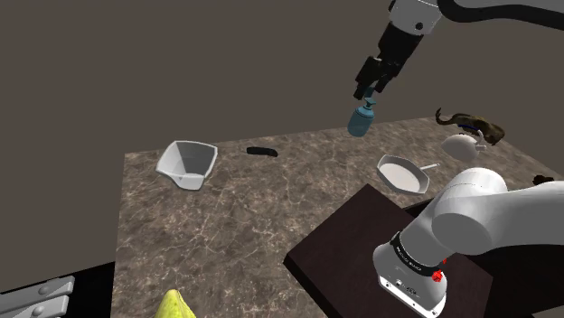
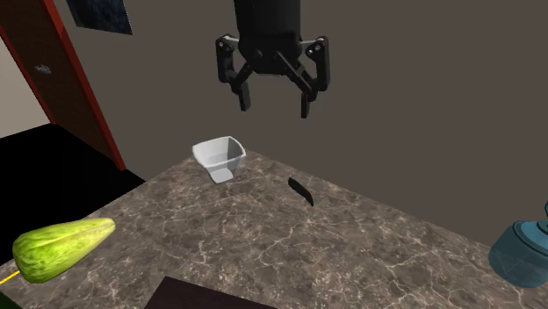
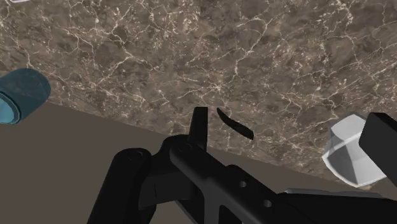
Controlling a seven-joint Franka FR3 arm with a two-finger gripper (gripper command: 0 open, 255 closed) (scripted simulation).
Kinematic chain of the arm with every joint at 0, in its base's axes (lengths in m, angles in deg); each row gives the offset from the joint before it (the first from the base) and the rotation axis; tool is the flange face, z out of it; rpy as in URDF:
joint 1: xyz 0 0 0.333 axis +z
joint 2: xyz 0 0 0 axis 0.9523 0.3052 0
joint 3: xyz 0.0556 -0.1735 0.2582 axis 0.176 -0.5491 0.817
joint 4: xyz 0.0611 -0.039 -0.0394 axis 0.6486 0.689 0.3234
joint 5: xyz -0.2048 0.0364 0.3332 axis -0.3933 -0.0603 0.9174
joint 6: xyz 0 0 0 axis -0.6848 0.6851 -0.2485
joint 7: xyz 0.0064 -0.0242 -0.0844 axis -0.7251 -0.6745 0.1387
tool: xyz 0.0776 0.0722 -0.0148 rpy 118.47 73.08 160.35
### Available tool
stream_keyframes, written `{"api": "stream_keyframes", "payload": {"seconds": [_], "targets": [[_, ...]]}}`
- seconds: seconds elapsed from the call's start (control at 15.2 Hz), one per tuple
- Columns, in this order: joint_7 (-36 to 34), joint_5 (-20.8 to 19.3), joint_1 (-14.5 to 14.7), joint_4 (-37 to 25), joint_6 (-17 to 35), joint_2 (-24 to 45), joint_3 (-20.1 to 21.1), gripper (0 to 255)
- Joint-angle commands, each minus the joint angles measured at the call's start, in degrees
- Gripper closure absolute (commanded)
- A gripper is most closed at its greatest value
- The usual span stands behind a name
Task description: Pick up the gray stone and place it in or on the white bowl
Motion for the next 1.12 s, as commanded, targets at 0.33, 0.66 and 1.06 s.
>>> {"api": "stream_keyframes", "payload": {"seconds": [0.33, 0.66, 1.06], "targets": [[6.81, -1.83, 1.05, 2.85, 9.27, 6.85, -3.24, 0], [13.54, -2.98, 2.23, 3.54, 18.36, 15.65, -6.29, 0], [21.87, -2.82, 3.86, 1.59, 28.34, 28.12, -9.40, 0]]}}
